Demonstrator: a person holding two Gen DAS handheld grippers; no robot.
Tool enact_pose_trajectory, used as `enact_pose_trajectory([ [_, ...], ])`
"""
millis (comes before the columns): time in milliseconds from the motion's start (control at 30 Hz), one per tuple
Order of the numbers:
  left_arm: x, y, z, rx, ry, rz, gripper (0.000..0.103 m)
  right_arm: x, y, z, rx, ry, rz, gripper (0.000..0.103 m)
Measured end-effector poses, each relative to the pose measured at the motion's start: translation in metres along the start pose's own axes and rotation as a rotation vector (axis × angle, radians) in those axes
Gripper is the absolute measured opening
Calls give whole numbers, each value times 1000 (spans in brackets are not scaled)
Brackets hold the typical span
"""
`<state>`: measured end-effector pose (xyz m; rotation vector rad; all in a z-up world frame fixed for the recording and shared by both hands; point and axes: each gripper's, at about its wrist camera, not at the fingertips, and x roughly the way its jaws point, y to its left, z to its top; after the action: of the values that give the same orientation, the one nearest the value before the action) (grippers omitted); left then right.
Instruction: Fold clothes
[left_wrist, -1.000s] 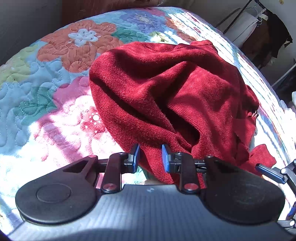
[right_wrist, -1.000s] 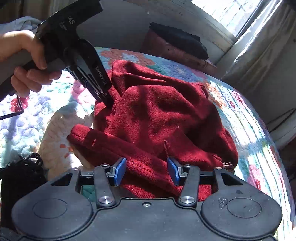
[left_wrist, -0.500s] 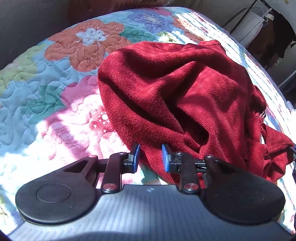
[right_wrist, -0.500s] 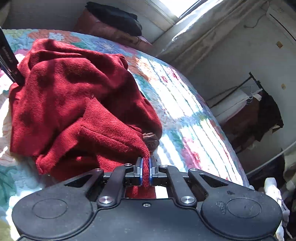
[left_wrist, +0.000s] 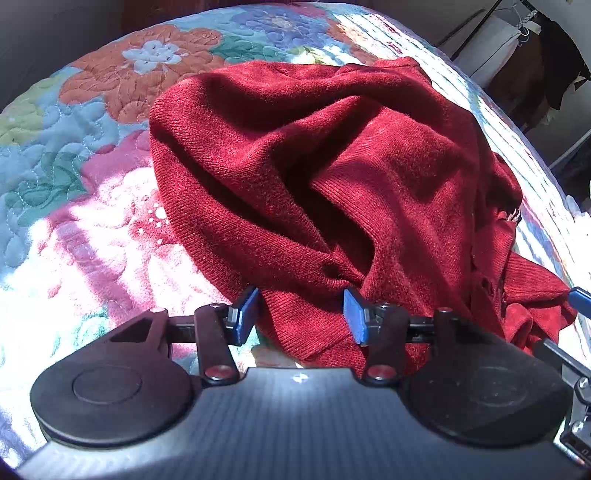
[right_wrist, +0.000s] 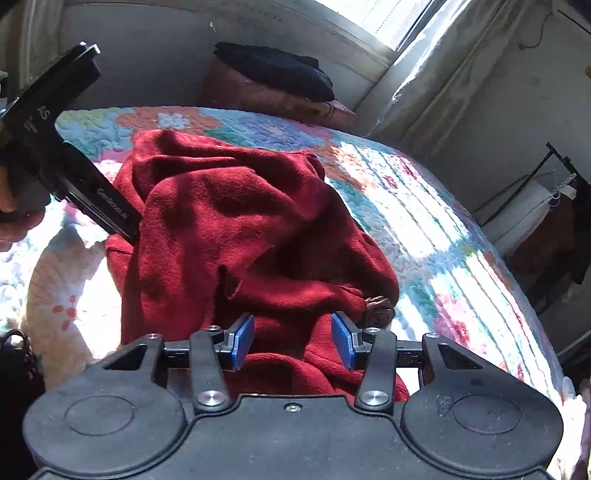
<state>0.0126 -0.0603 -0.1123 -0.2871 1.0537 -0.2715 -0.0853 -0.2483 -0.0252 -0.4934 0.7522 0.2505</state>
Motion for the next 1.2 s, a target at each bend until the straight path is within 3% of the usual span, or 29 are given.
enact_pose_trajectory([
  [33,-1,-1,0,12,-2,3,9,3,6,1,2,-10,53,59],
  [167,-7,-2,-1,2,-40,54,7,21,38,2,-67,-9,127,66],
  [233,-11,-6,-2,11,-63,98,7,32,58,4,-114,19,140,69],
  [367,-20,-11,-3,18,-91,110,7,51,76,7,-159,30,124,71],
  [433,-25,-8,-2,14,-99,113,7,62,75,10,-138,45,126,65],
  [500,-32,-3,-2,-16,-94,121,7,67,66,15,-80,63,134,11],
  [633,-57,9,0,-83,-121,113,6,43,41,30,58,-4,179,10],
  [733,-77,19,1,-100,-168,175,3,21,24,41,100,-54,144,4],
  [833,-83,42,3,-182,-152,140,3,9,-6,47,197,-80,136,4],
  [900,-84,52,4,-219,-143,130,3,8,-20,47,194,-78,47,3],
  [967,-86,56,4,-226,-156,167,3,11,-33,49,191,-84,-48,3],
  [1067,-92,59,7,-216,-182,218,3,15,-60,53,269,-85,-97,3],
  [1133,-97,64,8,-232,-202,235,3,2,-77,57,361,-96,-80,3],
  [1200,-103,68,9,-240,-225,252,3,-8,-78,64,323,-141,-124,3],
])
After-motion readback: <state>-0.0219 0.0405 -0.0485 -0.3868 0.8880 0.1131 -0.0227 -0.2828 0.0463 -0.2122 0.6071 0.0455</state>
